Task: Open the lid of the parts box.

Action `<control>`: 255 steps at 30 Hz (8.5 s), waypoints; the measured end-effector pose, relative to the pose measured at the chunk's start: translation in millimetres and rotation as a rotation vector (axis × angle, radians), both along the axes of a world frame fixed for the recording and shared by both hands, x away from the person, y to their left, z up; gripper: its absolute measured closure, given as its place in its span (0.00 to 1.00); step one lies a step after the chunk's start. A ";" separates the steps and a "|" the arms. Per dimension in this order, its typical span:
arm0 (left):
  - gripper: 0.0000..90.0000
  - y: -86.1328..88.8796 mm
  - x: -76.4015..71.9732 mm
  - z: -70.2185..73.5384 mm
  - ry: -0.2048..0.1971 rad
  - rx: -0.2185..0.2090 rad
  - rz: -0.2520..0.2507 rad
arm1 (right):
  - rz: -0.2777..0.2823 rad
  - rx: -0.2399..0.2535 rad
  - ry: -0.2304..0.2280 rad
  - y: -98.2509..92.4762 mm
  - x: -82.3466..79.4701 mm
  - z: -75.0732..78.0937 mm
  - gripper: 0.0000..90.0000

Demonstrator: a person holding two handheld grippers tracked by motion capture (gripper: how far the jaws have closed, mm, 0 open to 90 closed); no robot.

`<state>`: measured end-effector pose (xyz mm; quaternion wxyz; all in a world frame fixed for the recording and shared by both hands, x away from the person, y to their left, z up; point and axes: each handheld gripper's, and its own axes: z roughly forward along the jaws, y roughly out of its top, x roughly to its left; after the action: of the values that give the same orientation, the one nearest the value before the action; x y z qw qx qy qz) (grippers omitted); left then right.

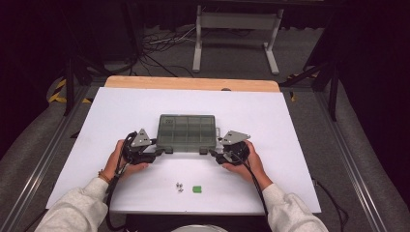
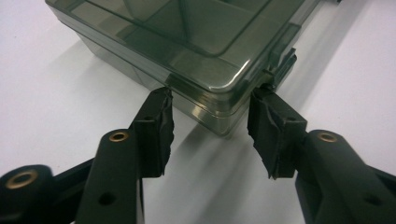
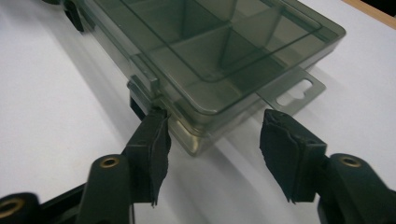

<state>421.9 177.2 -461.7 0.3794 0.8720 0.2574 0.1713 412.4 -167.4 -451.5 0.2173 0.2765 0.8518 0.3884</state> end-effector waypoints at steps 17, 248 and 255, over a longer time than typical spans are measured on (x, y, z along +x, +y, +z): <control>0.61 2.4 0.4 4.6 -0.013 -0.013 0.012 | 0.005 0.038 0.016 -3.7 -1.4 1.8 0.63; 0.80 -23.4 113.0 22.4 -0.047 -0.156 0.320 | -0.295 0.219 -0.029 6.3 114.7 17.8 0.83; 0.81 -23.6 114.8 18.2 -0.031 -0.140 0.325 | -0.299 0.183 -0.010 8.9 116.8 12.6 0.81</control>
<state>536.8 153.6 -443.5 0.4107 0.7875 0.4004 0.2255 529.2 -158.5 -438.9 0.2507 0.4168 0.7611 0.4291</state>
